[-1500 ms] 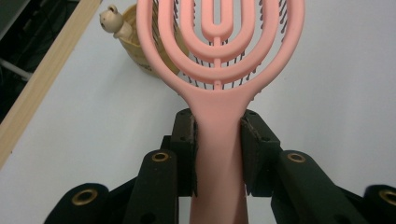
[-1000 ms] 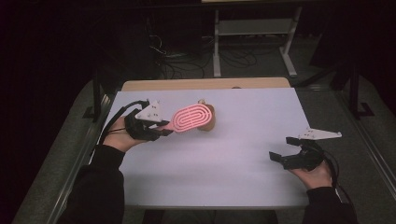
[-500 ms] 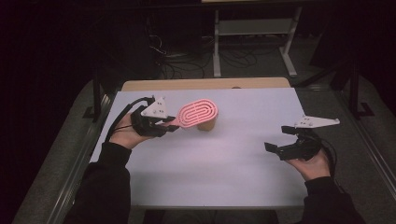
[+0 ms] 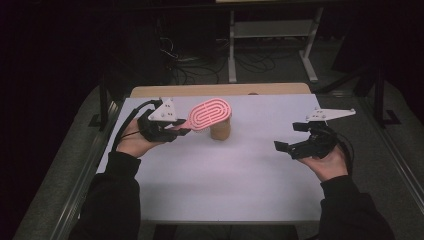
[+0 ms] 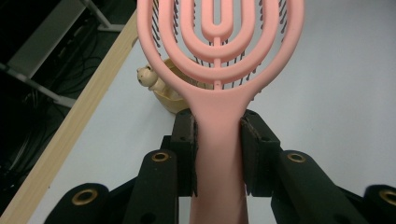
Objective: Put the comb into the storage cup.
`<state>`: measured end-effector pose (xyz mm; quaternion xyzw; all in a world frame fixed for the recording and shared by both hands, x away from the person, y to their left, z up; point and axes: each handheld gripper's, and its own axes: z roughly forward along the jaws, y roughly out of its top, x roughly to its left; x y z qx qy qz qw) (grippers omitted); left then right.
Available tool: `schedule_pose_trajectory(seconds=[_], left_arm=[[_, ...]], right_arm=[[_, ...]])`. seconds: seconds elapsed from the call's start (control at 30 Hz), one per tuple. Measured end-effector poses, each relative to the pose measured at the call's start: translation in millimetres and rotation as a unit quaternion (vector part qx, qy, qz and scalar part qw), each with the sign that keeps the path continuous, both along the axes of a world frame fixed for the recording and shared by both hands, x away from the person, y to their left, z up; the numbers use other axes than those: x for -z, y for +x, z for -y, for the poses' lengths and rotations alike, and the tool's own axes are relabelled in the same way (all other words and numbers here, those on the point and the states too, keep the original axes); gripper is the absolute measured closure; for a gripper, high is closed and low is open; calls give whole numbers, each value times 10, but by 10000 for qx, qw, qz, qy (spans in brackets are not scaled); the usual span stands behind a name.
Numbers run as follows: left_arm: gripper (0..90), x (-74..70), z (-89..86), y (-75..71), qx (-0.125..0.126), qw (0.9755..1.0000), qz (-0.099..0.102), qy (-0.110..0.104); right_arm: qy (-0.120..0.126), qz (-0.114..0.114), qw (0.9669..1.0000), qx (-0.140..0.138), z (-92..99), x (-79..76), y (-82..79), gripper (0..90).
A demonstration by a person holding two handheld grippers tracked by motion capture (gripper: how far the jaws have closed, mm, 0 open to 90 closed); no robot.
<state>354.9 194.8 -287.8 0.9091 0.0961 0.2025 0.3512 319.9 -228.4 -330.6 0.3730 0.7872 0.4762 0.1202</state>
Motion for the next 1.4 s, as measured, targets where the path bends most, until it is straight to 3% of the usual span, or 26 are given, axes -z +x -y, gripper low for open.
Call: schedule_pose_trajectory(seconds=[0.13,0.4,0.73,1.07,1.4], left_arm=[[701,-18,3,9,-19,10000,20,-27],[700,-78,136,-31,76,9998,143,117],[700,-78,329,-21,201,9994,254,120],[700,-87,447,-14,282,9991,324,31],[700,-41,554,-23,373,9981,458,-193]], right_arm=[[-15,-19,10000,-66,-54,-65,53,0],[-12,-65,9998,-183,-146,-156,122,0],[219,-52,9987,-454,-315,-342,216,9],[218,-96,9970,-741,-499,-415,271,24],[242,-217,9953,-916,-596,-468,320,33]])
